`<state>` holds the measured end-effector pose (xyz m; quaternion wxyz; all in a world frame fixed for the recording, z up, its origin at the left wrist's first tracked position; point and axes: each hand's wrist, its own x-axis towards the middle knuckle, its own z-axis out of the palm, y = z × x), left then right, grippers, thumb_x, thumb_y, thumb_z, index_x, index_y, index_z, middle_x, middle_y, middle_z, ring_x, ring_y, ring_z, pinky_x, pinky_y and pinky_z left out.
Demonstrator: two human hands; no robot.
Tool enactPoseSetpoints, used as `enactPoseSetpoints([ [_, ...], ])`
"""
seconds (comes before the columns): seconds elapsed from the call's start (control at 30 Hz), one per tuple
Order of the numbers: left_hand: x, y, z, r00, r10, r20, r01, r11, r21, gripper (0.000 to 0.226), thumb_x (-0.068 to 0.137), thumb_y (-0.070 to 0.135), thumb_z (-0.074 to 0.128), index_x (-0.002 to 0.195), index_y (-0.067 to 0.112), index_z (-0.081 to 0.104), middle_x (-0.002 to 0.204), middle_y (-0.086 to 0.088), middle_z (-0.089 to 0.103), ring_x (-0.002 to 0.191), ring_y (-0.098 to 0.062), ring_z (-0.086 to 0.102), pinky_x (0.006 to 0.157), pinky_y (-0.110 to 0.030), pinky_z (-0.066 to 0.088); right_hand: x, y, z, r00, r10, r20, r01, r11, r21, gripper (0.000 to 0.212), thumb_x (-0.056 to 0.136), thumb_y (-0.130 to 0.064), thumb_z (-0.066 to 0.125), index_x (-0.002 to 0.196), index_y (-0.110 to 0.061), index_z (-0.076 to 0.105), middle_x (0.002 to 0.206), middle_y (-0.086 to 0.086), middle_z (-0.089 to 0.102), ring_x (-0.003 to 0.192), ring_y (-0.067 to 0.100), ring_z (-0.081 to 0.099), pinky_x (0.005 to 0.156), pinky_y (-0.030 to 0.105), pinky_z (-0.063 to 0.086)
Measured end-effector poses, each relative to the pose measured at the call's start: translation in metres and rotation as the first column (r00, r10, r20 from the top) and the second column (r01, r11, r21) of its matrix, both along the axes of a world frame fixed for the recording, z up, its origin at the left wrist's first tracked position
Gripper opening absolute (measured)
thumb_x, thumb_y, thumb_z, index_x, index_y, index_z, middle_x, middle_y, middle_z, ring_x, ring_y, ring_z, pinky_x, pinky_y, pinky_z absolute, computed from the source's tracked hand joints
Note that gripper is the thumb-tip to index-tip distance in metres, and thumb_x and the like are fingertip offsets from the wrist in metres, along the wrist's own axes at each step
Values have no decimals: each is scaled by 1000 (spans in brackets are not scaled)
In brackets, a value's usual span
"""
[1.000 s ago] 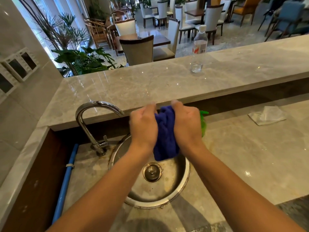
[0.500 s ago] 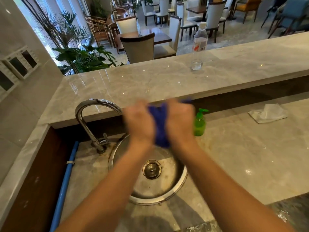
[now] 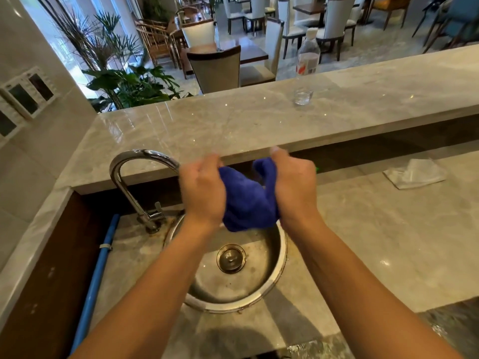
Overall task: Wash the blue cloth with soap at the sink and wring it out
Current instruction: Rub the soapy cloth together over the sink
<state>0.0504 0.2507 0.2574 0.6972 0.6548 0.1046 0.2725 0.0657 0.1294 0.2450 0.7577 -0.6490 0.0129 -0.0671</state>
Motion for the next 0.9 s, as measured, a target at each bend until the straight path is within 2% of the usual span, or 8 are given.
enactPoseSetpoints([
  [0.1, 4, -12, 0, 988, 147, 49, -141, 985, -101, 42, 96, 4, 46, 55, 14, 43, 42, 11, 37, 42, -3, 34, 47, -22, 32, 4, -3, -4, 995, -70, -64, 75, 993, 86, 44, 101, -22, 53, 59, -11, 59, 50, 2, 51, 46, 15, 47, 56, 33, 41],
  [0.17, -1, -39, -11, 992, 105, 65, -108, 993, 42, 45, 96, 5, 47, 53, 14, 45, 43, 11, 38, 42, -3, 34, 49, -23, 33, -5, 11, -11, 1000, -3, 17, 4, 1000, -30, 48, 101, -19, 52, 57, 0, 56, 49, 15, 48, 46, 28, 44, 52, 37, 40],
  [0.27, 4, -40, -15, 998, 69, -6, -69, 997, -34, 50, 96, 3, 45, 48, 16, 41, 35, 13, 34, 36, -1, 30, 43, -19, 29, 2, -12, -16, 999, 47, -24, -48, 998, -44, 46, 102, -18, 51, 68, 12, 60, 60, 17, 54, 53, 24, 46, 55, 32, 43],
  [0.37, 13, -33, -14, 973, 231, -10, -230, 965, -127, 47, 94, 1, 46, 49, 15, 40, 32, 13, 32, 35, 1, 30, 41, -16, 27, 21, -43, -17, 994, -73, -87, 72, 997, -5, 41, 101, -24, 52, 65, -10, 65, 62, 4, 61, 61, 19, 56, 67, 35, 47],
  [0.47, 10, -71, -17, 988, 156, 14, -157, 984, 85, 49, 94, 10, 50, 46, 18, 40, 34, 13, 34, 37, -3, 30, 42, -23, 27, 11, -27, -20, 999, -6, 33, 9, 995, -95, 52, 100, -19, 53, 49, -9, 55, 42, 6, 45, 46, 18, 43, 51, 38, 37],
  [0.67, 22, -65, -31, 973, 181, -146, -178, 984, 29, 37, 90, 22, 48, 53, 17, 47, 47, 5, 44, 48, -9, 40, 51, -29, 31, -3, -29, -5, 929, 222, 295, -146, 954, -261, 54, 98, -18, 53, 45, -16, 50, 39, -1, 39, 36, 11, 37, 43, 28, 32],
  [0.83, 0, -99, -22, 992, 80, -96, -68, 991, 113, 46, 87, 21, 51, 42, 21, 42, 42, 5, 36, 46, -13, 32, 48, -33, 26, 30, -42, -14, 987, 101, 125, -84, 987, -137, 56, 98, -18, 55, 44, -20, 42, 42, -2, 35, 42, 11, 30, 50, 33, 30],
  [0.9, 17, -84, -3, 972, 202, -119, -200, 979, 26, 47, 89, 12, 51, 43, 20, 42, 41, 4, 35, 44, -12, 33, 45, -26, 29, 5, -38, -25, 975, 186, 121, -174, 980, -99, 57, 100, -13, 54, 45, -23, 44, 41, -8, 38, 41, 8, 32, 46, 29, 30],
])
